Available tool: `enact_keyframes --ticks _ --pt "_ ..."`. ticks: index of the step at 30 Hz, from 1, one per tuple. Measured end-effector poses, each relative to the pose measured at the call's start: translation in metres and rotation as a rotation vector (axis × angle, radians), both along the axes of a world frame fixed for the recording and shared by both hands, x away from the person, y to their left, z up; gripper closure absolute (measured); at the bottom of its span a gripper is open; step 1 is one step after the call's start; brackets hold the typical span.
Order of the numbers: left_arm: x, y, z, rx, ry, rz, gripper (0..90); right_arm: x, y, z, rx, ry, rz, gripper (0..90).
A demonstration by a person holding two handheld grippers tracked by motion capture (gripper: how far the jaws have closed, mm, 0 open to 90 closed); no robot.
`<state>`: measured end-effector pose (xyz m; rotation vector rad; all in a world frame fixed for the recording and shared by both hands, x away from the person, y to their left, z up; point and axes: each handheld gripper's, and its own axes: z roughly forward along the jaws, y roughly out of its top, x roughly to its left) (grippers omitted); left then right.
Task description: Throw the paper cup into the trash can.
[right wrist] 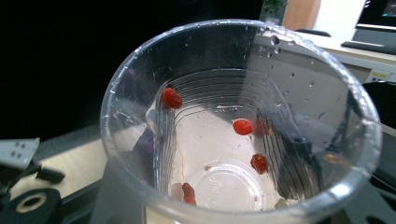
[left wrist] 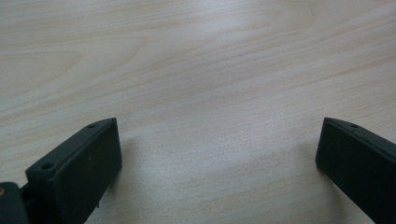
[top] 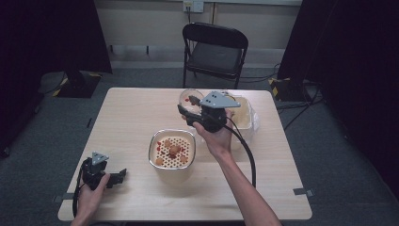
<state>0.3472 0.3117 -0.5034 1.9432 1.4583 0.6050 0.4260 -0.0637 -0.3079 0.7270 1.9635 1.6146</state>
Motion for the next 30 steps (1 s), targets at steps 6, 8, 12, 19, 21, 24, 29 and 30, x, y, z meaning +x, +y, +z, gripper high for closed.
enact_keyframes --ticks 6,8,12,19,21,24,29,30 --pt "0.0 0.0 0.0 -0.001 0.0 0.0 0.0 0.011 -0.015 0.008 0.027 -0.008 -0.064 49.1" --pt "0.0 0.0 0.0 -0.001 0.0 0.0 0.0 0.014 -0.021 0.01 0.025 -0.005 -0.086 49.1" --pt "0.0 0.0 0.0 -0.001 0.0 0.0 0.0 0.021 -0.036 0.012 0.046 0.008 -0.125 49.0" --pt "0.0 0.0 0.0 0.001 -0.001 0.001 0.0 0.034 -0.062 0.015 0.041 0.042 -0.184 48.3" --pt "0.0 0.0 0.0 0.0 0.0 0.0 0.0 0.039 -0.068 0.014 0.039 0.062 -0.191 47.7" --pt "0.0 0.0 0.0 0.0 0.0 0.0 0.0 0.049 -0.077 0.011 0.026 0.094 -0.222 46.4" --pt "0.0 0.0 0.0 0.0 0.0 0.0 0.0 0.057 -0.086 0.006 0.026 0.123 -0.249 40.3" --pt "0.0 0.0 0.0 0.001 0.0 0.0 0.0 0.058 -0.088 0.005 0.021 0.127 -0.259 40.2"
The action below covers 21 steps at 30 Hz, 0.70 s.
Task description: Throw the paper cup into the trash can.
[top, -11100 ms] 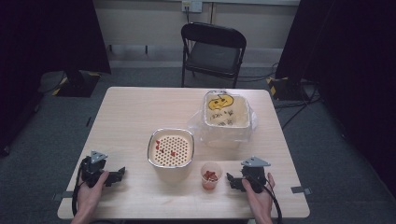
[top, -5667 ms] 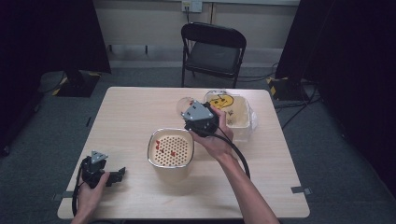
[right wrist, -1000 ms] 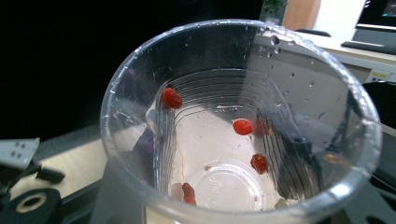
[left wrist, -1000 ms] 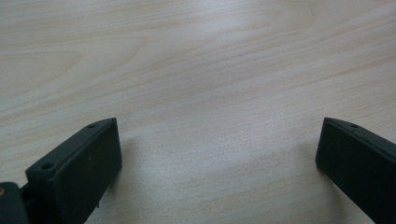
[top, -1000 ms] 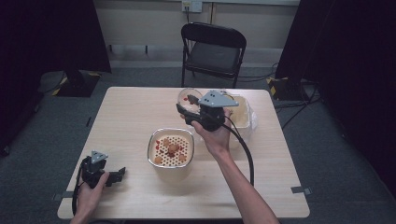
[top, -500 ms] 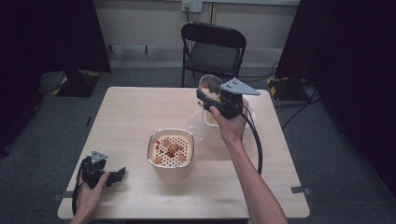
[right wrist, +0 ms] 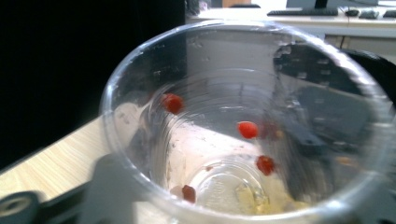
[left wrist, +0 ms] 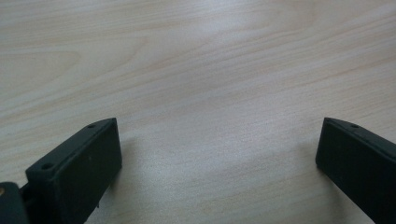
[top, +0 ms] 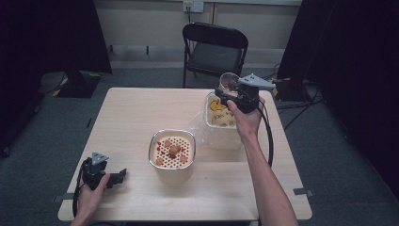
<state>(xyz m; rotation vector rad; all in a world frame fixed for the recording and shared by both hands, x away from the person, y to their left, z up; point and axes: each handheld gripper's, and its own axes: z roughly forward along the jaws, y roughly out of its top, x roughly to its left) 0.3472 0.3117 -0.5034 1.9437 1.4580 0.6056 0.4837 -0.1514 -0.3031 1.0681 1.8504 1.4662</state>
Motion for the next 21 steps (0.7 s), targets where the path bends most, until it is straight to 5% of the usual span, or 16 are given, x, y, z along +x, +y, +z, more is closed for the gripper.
enact_keyframes --ticks 5,9,21 --pt "0.0 0.0 0.0 -0.001 0.0 0.0 0.0 0.007 -0.005 -0.007 0.002 0.031 -0.028 35.4" --pt "0.0 0.0 0.0 0.001 0.0 0.001 0.0 0.01 -0.005 -0.008 -0.01 0.036 -0.07 22.5" --pt "0.0 0.0 0.0 -0.001 0.0 0.0 0.0 0.01 -0.006 -0.005 -0.032 0.052 -0.047 15.7"
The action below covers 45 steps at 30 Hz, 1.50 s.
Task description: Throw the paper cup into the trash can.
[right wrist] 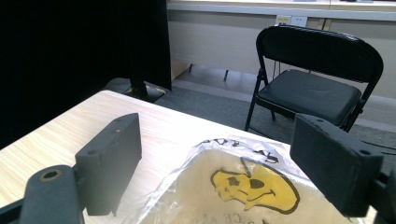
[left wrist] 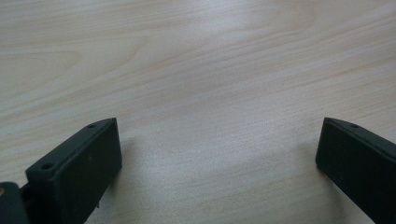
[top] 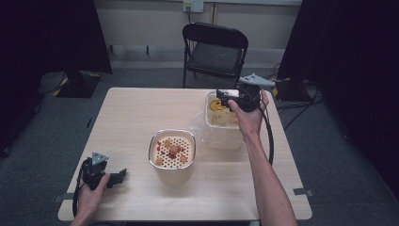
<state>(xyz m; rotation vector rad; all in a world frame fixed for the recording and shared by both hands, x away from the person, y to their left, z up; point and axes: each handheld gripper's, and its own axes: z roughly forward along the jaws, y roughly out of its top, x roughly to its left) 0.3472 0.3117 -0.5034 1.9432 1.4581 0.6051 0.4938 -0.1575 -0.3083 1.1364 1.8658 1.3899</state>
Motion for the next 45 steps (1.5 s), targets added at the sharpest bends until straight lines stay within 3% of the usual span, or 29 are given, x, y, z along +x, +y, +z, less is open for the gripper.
enact_keyframes --ticks 6,12,19,27,35,36,39,45 --pt "0.0 0.0 0.0 0.0 0.0 0.0 0.0 -0.01 -0.004 -0.001 -0.001 0.002 0.015 16.1" --pt "0.0 0.0 0.0 -0.001 0.0 0.0 0.0 -0.035 -0.008 -0.001 -0.078 0.012 0.038 16.8" --pt "0.0 0.0 0.0 0.001 0.0 0.001 0.0 -0.065 -0.02 -0.008 -0.097 0.005 0.05 18.0" --pt "0.0 0.0 0.0 0.001 0.0 0.001 0.0 -0.099 -0.041 -0.025 -0.075 0.033 0.024 17.5" --pt "0.0 0.0 0.0 0.0 0.0 0.0 0.0 -0.135 -0.057 -0.058 -0.076 0.063 0.009 16.6" --pt "0.0 0.0 0.0 0.0 0.0 0.0 0.0 -0.139 -0.058 -0.066 -0.117 0.051 -0.003 16.7" --pt "0.0 0.0 0.0 0.001 0.0 -0.002 0.0 -0.144 -0.063 -0.086 -0.093 0.106 0.002 16.6" --pt "0.0 0.0 0.0 0.004 0.0 -0.004 0.0 -0.154 -0.062 -0.135 -0.117 0.215 0.004 15.0"
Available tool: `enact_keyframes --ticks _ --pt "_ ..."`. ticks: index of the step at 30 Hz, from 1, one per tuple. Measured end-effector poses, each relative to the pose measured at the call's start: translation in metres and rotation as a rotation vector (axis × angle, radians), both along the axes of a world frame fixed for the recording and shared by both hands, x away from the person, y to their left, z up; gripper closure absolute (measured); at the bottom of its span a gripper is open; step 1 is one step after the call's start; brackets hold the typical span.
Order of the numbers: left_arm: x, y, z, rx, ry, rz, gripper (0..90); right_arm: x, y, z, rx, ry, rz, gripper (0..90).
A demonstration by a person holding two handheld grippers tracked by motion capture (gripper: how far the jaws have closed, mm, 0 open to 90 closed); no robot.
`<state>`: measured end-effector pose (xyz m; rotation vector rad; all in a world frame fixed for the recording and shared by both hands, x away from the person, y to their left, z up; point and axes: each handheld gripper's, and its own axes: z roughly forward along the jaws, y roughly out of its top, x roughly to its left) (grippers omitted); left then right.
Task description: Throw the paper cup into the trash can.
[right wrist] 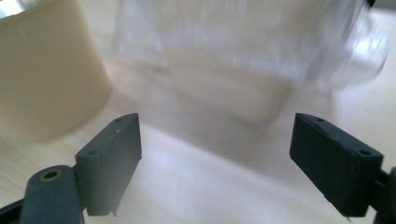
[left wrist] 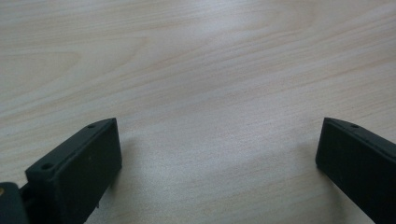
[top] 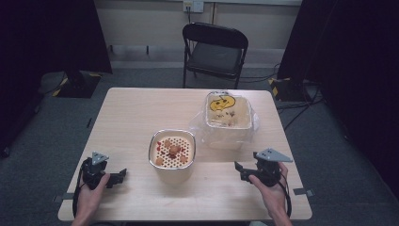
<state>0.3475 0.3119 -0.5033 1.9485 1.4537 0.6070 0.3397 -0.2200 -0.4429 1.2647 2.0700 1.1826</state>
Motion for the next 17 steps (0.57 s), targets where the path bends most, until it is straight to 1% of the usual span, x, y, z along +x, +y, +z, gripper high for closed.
enact_keyframes --ticks 1,2,3,4,5,7,8,9,10,11,13,14,16,17 --pt "0.0 0.0 0.0 0.0 0.0 0.0 0.0 -0.001 0.0 -0.007 0.0 0.019 0.001 14.6" --pt "0.0 0.0 0.0 0.0 0.0 0.0 0.0 -0.001 0.001 -0.016 -0.015 0.037 -0.006 14.2" --pt "0.0 0.0 0.0 0.0 0.0 0.0 0.0 -0.001 0.001 -0.02 -0.018 0.049 -0.011 14.3" --pt "0.0 0.0 0.0 -0.001 -0.001 0.001 0.0 0.0 0.002 -0.026 -0.032 0.067 -0.012 14.3" --pt "0.0 0.0 0.0 -0.001 -0.001 0.001 0.0 0.001 0.003 -0.031 -0.052 0.073 -0.016 14.5" --pt "0.0 0.0 0.0 -0.004 0.0 0.002 0.0 0.002 0.004 -0.039 -0.075 0.09 -0.029 14.8" --pt "0.0 0.0 0.0 -0.001 0.0 0.001 0.0 0.002 0.004 -0.043 -0.097 0.088 -0.034 15.8" --pt "0.0 0.0 0.0 -0.001 0.0 0.001 0.0 0.002 0.005 -0.045 -0.115 0.084 -0.042 15.8" --pt "0.0 0.0 0.0 -0.003 0.0 0.002 0.0 0.003 0.004 -0.046 -0.11 0.101 -0.038 15.3" --pt "0.0 0.0 0.0 -0.003 0.0 0.002 0.0 0.005 0.003 -0.048 -0.115 0.12 -0.033 14.5" --pt "0.0 0.0 0.0 -0.003 0.0 0.001 0.0 0.005 0.003 -0.052 -0.146 0.119 -0.052 14.6" --pt "0.0 0.0 0.0 -0.003 0.0 0.002 0.0 0.005 0.003 -0.053 -0.148 0.124 -0.056 14.6" --pt "0.0 0.0 0.0 -0.003 0.0 0.002 0.0 0.006 0.002 -0.057 -0.156 0.119 -0.059 13.6" --pt "0.0 0.0 0.0 -0.003 0.0 0.002 0.0 0.005 0.002 -0.057 -0.144 0.122 -0.064 13.6"
